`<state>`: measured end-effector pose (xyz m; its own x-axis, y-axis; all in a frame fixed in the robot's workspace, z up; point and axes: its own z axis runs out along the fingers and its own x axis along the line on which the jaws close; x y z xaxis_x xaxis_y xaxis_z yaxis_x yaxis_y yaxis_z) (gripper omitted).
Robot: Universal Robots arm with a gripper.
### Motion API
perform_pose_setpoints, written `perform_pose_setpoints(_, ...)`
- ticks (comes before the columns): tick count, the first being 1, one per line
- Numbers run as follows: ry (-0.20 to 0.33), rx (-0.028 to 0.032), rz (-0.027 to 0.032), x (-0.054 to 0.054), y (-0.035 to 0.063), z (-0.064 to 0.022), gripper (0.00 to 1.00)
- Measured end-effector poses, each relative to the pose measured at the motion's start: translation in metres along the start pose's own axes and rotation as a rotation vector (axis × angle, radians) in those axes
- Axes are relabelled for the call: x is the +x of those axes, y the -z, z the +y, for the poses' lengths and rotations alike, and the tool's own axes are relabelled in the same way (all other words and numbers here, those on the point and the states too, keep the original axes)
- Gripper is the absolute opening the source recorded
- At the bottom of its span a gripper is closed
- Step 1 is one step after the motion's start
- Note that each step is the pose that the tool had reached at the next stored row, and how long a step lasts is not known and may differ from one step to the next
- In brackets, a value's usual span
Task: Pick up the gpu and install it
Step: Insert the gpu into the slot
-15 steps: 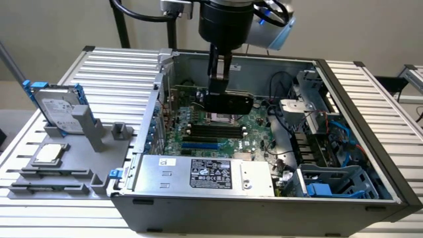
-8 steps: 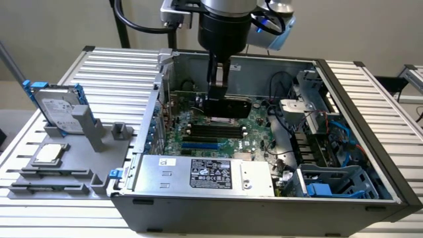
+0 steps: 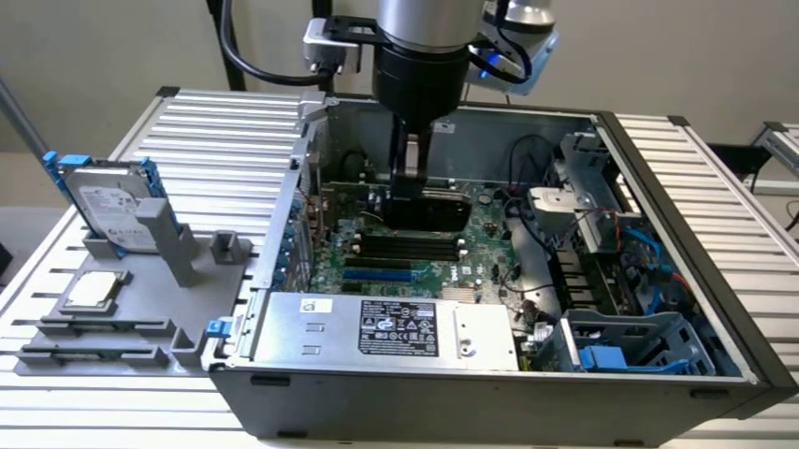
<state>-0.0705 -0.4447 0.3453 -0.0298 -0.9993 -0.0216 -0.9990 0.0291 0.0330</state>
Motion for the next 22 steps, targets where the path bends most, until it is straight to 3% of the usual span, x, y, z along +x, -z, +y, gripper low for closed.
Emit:
perform_pose_setpoints(13,0.004,0.0008,0.0000,-0.002,-0.0240,0.0079,0.27)
perform_pose_setpoints(22,0.011,0.0006,0.0004,-0.001,-0.0403,0.0078,0.27)
